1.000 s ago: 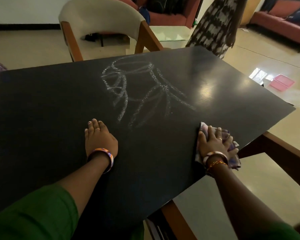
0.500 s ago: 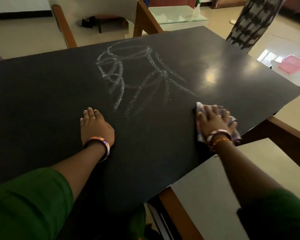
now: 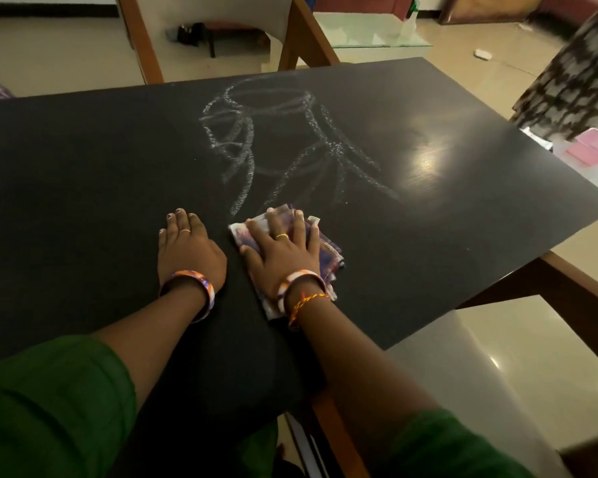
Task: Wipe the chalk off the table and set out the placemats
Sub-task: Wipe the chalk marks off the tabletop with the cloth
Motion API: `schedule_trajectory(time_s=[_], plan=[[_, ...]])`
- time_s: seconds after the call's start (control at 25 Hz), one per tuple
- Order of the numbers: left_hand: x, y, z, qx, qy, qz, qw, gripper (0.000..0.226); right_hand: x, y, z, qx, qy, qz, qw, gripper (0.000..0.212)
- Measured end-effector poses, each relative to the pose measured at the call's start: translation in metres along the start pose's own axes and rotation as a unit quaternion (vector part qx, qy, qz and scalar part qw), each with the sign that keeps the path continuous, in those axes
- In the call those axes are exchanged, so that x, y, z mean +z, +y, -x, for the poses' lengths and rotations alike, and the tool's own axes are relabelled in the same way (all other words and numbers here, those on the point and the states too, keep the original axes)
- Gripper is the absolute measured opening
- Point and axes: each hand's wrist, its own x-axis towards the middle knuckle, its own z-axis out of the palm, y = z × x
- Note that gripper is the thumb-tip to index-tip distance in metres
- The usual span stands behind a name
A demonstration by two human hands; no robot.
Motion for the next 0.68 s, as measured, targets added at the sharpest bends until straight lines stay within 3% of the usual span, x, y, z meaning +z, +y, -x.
schedule_trajectory(time_s=[0.08,0.24,0.36,0.44,0.6,0.68], plan=[[0.000,-0.001,0.001,0.007,0.004,0.007,1.000,0.055,-0.006,0.025,-0.003,0.025,0.007,-0.001,1.000,0.052],[0.003,-0.001,0.000,0.002,0.011,0.017,1.000,0.054,-0.033,0.138,0.001,0.268,0.048,-0.045,0.961,0.054],[0.005,0.000,-0.002,-0.001,0.015,0.012,1.000,0.054,-0.045,0.156,0.003,0.349,0.049,-0.056,0.934,0.056],[0.005,0.000,-0.002,-0.003,0.015,0.010,1.000,0.055,-0.039,0.125,-0.005,0.311,0.040,-0.046,0.948,0.055],[0.003,-0.001,-0.001,0.000,0.003,0.013,1.000,0.054,-0.009,0.028,0.009,0.059,-0.004,-0.018,0.998,0.054],[0.002,0.000,0.000,-0.001,0.001,0.014,1.000,0.054,-0.010,0.034,0.011,0.006,-0.007,0.002,1.000,0.053]])
